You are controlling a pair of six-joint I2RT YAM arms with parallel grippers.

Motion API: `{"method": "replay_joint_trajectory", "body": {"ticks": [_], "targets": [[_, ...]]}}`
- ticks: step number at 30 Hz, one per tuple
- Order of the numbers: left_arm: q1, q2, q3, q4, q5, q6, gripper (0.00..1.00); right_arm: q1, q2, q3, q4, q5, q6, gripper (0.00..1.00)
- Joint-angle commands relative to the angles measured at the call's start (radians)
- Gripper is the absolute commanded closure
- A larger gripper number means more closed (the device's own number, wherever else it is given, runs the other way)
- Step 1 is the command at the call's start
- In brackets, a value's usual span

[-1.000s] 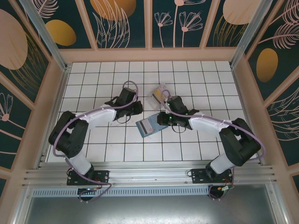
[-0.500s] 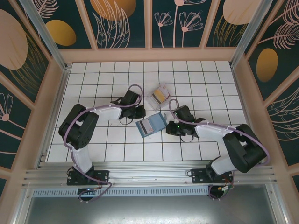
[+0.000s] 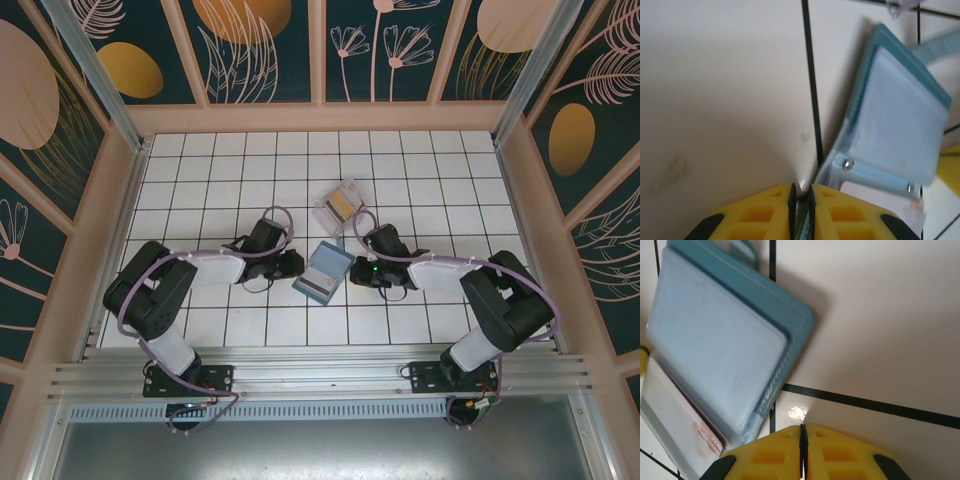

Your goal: Put the credit cards into the card holder

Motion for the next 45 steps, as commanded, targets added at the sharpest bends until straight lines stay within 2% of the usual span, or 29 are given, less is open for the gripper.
{"method": "replay_joint_trajectory", "body": {"ticks": [1,7,14,23,28,33,35,41,45], "targets": [[-0.020,-0.060,-0.101,0.041,0.025,-0.092,0.81,0.033,0.063,0.024,-0.001,-0.018,-0.006,0.89],[-0.045,-0.158,-0.194,0.056,0.011,-0.154,0.81,0.092,0.134,0.091,0.014,-0.030,0.002,0.89],[-0.053,-0.223,-0.223,0.023,-0.015,-0.169,0.80,0.152,0.284,0.261,0.006,-0.050,-0.037,0.89],[-0.055,-0.218,-0.208,0.048,-0.005,-0.185,0.79,0.168,0.468,0.568,-0.137,-0.067,-0.167,0.89],[-0.057,-0.208,-0.183,0.064,0.005,-0.194,0.78,0.150,0.489,0.647,-0.184,-0.063,-0.204,0.88],[-0.057,-0.215,-0.172,0.077,0.006,-0.197,0.71,0.097,0.456,0.678,-0.212,-0.063,-0.220,0.88],[-0.058,-0.243,-0.174,0.071,-0.024,-0.201,0.65,0.081,0.454,0.704,-0.235,-0.075,-0.233,0.87],[-0.057,-0.343,-0.163,0.016,-0.135,-0.205,0.53,0.070,0.494,0.831,-0.367,-0.088,-0.245,0.83],[-0.057,-0.323,-0.081,-0.054,-0.155,-0.162,0.52,0.070,0.505,0.941,-0.475,-0.090,-0.266,0.80]]}}
